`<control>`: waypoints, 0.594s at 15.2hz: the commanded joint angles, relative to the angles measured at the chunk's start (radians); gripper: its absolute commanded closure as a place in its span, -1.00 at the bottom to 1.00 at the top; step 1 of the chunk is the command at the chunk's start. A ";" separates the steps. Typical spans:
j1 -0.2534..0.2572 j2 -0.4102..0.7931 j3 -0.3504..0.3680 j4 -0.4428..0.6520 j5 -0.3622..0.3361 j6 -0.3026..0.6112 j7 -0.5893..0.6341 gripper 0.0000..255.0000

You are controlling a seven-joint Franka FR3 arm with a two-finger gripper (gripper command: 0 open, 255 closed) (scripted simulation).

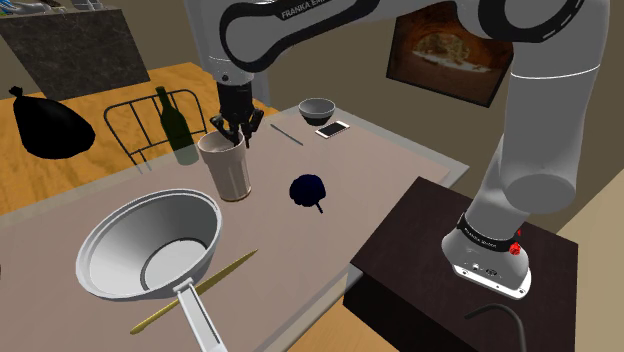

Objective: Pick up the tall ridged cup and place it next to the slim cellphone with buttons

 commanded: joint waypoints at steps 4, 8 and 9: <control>0.001 -0.010 0.002 0.051 0.003 -0.060 0.001 1.00; 0.002 -0.014 0.003 0.099 0.004 -0.112 0.003 1.00; 0.002 -0.015 0.003 0.112 0.004 -0.125 0.003 1.00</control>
